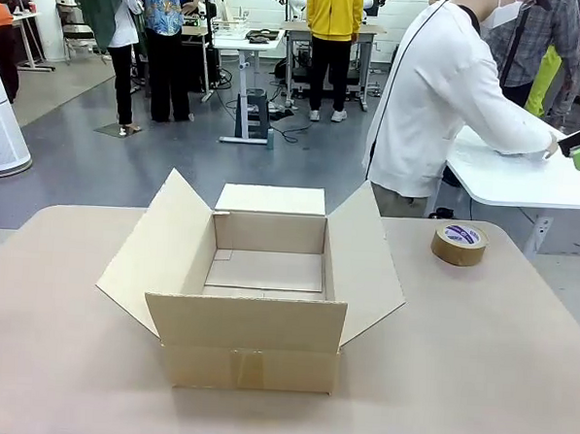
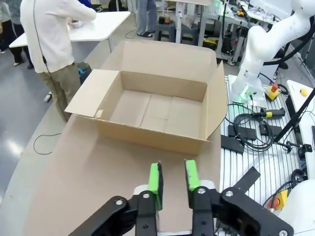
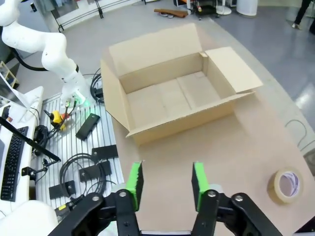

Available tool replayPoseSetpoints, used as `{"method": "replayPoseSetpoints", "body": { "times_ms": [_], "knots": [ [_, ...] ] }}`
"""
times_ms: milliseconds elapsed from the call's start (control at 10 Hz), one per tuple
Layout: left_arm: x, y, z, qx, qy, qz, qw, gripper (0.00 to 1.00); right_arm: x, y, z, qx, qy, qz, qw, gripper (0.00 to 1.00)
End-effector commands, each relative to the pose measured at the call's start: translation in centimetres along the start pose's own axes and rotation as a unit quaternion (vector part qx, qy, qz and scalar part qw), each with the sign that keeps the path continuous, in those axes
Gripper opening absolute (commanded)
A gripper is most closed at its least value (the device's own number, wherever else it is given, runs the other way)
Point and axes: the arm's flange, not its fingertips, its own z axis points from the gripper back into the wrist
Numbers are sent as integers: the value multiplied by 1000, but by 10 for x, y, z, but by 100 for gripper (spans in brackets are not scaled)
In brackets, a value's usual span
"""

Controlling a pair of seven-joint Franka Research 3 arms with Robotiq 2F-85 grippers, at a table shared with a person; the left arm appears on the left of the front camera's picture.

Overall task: Wrap the clocks to prevent damage.
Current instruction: Open the side flaps of the Package Box.

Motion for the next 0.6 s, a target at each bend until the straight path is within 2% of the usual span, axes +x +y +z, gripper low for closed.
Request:
{"method": "replayPoseSetpoints", "body": {
  "times_ms": [0,500],
  "knots": [
    [2,2,-1,-3,-8,-15,1000,0,-5,-1,-6,-5,11,7,1000,0],
    [-1,2,-2,-11,4,-23,1000,0,-8,-3,-7,-12,17,-9,1000,0]
  ]
}}
